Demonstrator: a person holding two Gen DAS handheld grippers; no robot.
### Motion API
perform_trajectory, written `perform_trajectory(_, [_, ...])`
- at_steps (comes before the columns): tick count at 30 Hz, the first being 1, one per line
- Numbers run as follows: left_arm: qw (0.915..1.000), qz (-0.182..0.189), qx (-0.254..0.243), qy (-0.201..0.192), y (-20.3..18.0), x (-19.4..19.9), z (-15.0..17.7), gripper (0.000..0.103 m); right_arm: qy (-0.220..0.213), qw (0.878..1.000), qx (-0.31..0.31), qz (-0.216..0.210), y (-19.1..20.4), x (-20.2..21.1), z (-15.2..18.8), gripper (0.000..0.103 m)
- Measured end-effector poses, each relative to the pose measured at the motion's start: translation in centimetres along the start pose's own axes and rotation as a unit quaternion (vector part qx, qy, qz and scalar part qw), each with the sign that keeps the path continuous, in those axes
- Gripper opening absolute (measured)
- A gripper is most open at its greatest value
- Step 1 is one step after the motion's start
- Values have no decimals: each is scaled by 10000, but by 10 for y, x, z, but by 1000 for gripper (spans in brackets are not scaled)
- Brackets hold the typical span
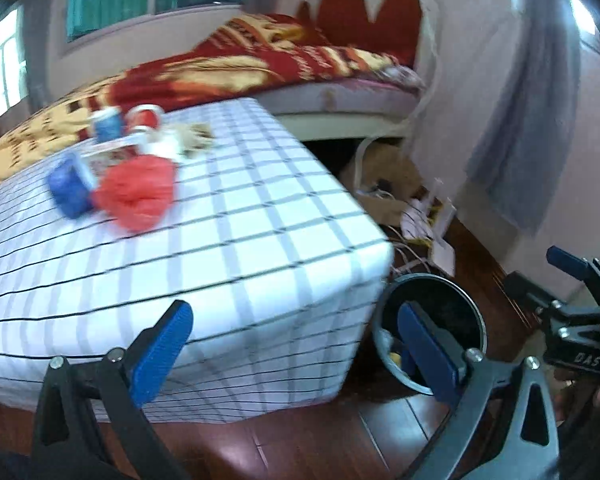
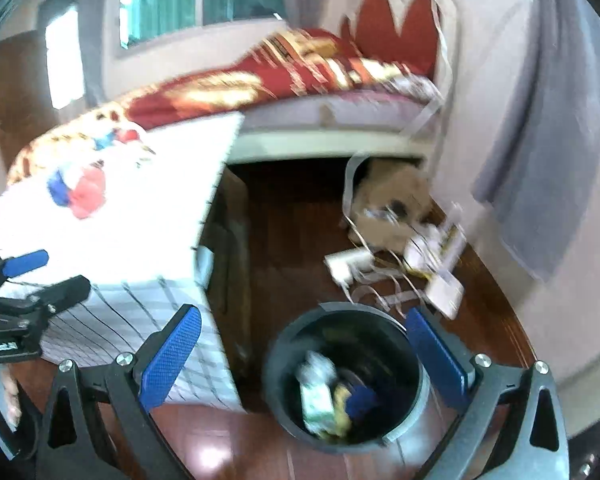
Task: Collect trash
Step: 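Move both tools back toward the table with red bag and cups, then grasp blue cup with left tool while right tool grasps red mesh bag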
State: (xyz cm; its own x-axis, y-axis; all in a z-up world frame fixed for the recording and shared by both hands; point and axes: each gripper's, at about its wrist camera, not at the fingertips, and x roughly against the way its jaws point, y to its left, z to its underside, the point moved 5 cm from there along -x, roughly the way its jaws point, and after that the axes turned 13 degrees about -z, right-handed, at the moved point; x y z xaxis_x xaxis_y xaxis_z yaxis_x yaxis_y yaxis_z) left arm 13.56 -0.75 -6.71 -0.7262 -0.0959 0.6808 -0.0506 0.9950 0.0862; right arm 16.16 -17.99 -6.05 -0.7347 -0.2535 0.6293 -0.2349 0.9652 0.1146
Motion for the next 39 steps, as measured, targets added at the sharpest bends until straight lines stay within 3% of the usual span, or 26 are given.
perform_trajectory(8, [9959, -666, 559, -230, 84, 10, -3, 103, -111, 9962, 638, -589, 83, -21, -39, 103])
perform_trajectory(17, [9873, -1278, 945, -52, 162, 1, 8, 103, 79, 9896, 1055, -974, 162, -64, -65, 103])
perform_trajectory(26, [9834, -1475, 1045, 118, 196, -24, -1, 101, 391, 9804, 1383, -1350, 219, -121, -82, 103])
perform_trajectory(30, [9824, -1513, 1084, 179, 210, -39, -5, 99, 585, 9782, 1412, -1403, 232, -154, -89, 95])
perform_trajectory(38, [9797, -1529, 1251, 331, 230, -68, -17, 99, 938, 9735, 1351, -1590, 249, -215, -102, 93])
perform_trajectory(39, [9798, -1523, 1249, 340, 230, -71, -18, 99, 1017, 9720, 1339, -1644, 250, -224, -103, 87])
